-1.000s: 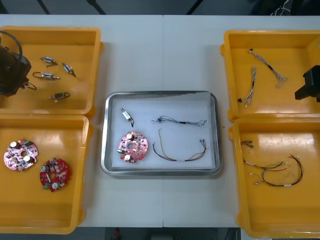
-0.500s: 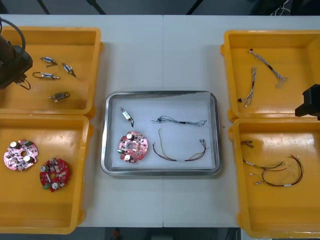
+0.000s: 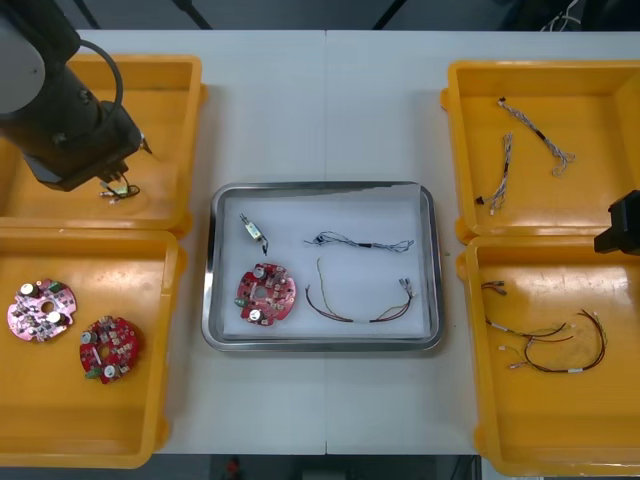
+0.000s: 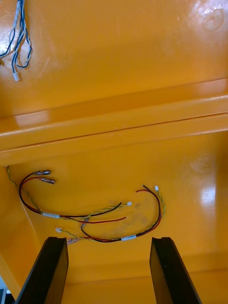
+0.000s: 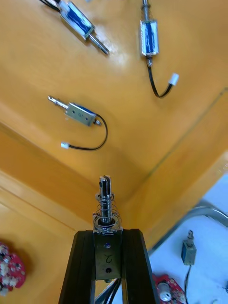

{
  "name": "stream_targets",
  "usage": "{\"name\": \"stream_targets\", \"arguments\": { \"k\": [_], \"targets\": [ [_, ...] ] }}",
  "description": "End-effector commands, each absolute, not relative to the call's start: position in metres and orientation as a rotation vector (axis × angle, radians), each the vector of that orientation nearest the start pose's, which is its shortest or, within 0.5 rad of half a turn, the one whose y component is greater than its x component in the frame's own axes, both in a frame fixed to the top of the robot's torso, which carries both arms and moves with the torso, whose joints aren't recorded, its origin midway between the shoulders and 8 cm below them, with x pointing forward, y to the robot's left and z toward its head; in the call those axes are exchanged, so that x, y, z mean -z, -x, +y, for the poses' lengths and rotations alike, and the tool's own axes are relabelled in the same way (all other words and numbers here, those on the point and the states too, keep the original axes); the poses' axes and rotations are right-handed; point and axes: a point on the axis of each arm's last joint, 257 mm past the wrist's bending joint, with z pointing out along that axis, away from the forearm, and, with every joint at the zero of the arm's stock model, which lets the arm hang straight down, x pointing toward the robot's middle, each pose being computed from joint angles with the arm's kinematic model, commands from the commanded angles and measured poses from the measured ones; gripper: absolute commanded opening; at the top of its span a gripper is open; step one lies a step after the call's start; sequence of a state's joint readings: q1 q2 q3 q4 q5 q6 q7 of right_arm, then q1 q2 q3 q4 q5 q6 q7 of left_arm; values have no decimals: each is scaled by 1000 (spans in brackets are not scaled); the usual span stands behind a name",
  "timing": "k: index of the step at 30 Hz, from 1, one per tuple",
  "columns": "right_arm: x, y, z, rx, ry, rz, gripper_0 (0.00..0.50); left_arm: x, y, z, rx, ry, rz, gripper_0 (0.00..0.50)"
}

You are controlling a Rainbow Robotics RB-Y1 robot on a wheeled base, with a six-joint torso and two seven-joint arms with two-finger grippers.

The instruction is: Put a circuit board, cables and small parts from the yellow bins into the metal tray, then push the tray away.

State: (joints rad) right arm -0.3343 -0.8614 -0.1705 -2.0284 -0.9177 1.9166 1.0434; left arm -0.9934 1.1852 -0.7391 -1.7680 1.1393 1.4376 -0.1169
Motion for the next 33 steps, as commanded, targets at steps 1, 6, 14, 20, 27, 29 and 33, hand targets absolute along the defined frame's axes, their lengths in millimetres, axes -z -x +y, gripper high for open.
{"name": "stream_targets", "arguments": {
  "k": [1,6,14,20,27,29,33],
  "targets": [
    [140,-399,-374,-12,-264,2701,500,82,-514,225,302,969,2412,0],
    [140,-399,-374,-12,-264,2701,500,87,-509,178,379,968,2410,0],
    [140,-399,-374,-12,-264,2701,500,104,-489,116,401,940,2428,0],
    [140,-399,-374,-12,-264,2701,500,133,-490,91,337,879,2426,0],
    [140,-399,-374,-12,-264,2701,500,161,-503,79,302,915,2432,0],
    [140,-399,-374,-12,-264,2701,500,168,-507,76,301,934,2436,0],
    [140,-399,-374,-12,-264,2701,500,182,-511,72,295,939,2450,0]
  ]
}}
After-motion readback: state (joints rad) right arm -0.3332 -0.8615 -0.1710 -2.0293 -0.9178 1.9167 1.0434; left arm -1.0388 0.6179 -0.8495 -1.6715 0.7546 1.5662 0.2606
